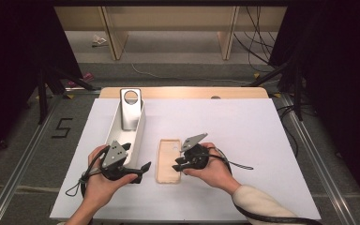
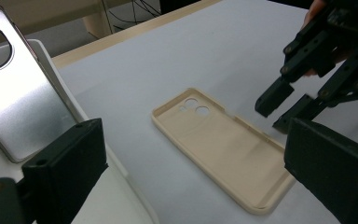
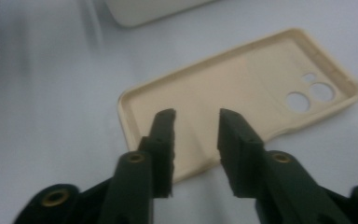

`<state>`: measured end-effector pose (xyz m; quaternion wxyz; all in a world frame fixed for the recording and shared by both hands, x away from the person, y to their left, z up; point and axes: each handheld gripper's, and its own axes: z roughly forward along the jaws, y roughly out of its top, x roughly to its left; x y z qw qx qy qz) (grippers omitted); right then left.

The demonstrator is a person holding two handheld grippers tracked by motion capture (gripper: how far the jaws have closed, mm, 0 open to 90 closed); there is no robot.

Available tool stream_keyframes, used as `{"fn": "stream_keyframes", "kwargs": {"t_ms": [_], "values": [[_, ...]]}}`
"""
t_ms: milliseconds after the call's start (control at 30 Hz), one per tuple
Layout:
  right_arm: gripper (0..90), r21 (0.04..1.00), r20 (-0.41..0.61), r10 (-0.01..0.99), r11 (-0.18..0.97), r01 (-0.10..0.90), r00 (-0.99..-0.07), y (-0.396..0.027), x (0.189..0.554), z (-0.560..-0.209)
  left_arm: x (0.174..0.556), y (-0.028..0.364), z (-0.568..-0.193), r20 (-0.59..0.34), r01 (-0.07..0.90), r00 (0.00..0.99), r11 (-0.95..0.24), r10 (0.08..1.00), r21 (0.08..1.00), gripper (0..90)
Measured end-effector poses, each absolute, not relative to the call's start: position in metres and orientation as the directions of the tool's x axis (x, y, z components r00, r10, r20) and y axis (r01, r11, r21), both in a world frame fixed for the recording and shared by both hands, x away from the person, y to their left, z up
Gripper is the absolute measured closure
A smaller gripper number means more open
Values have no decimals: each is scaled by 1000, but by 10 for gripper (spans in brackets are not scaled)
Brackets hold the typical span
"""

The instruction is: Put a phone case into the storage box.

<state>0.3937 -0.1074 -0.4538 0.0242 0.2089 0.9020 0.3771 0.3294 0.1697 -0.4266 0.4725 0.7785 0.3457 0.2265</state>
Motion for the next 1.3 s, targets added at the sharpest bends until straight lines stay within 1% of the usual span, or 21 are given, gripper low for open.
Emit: {"fn": "stream_keyframes", "kwargs": {"t_ms": [67,167,233,333,633,833,933,1000,1100,1300], "values": [[521,729,129,402,581,362,-906,-119,392,-450,330,169,-427,24,324,661,-314,750,893,50],[406,771,147,418,519,368,-897,-138,386,-445,330,168,-427,25,323,663,-315,748,893,51],[352,789,151,427,491,369,-892,-150,383,-441,329,167,-427,27,320,665,-318,746,892,53],[297,814,158,443,447,371,-882,-168,379,-435,329,166,-427,36,314,669,-326,743,892,55],[239,855,153,499,366,367,-853,-211,368,-423,329,162,-426,47,301,680,-337,732,892,65],[232,857,145,533,353,375,-833,-229,363,-421,329,162,-427,49,299,688,-344,724,890,69],[230,858,145,543,347,378,-827,-234,360,-420,328,161,-427,62,293,695,-360,717,886,90],[229,858,142,548,348,378,-824,-238,359,-420,327,159,-425,78,285,706,-383,704,879,98],[228,858,139,557,345,380,-819,-242,356,-419,325,154,-422,128,260,724,-439,678,860,121],[225,858,142,565,339,386,-813,-250,350,-421,324,144,-417,186,229,766,-531,616,816,145]]}}
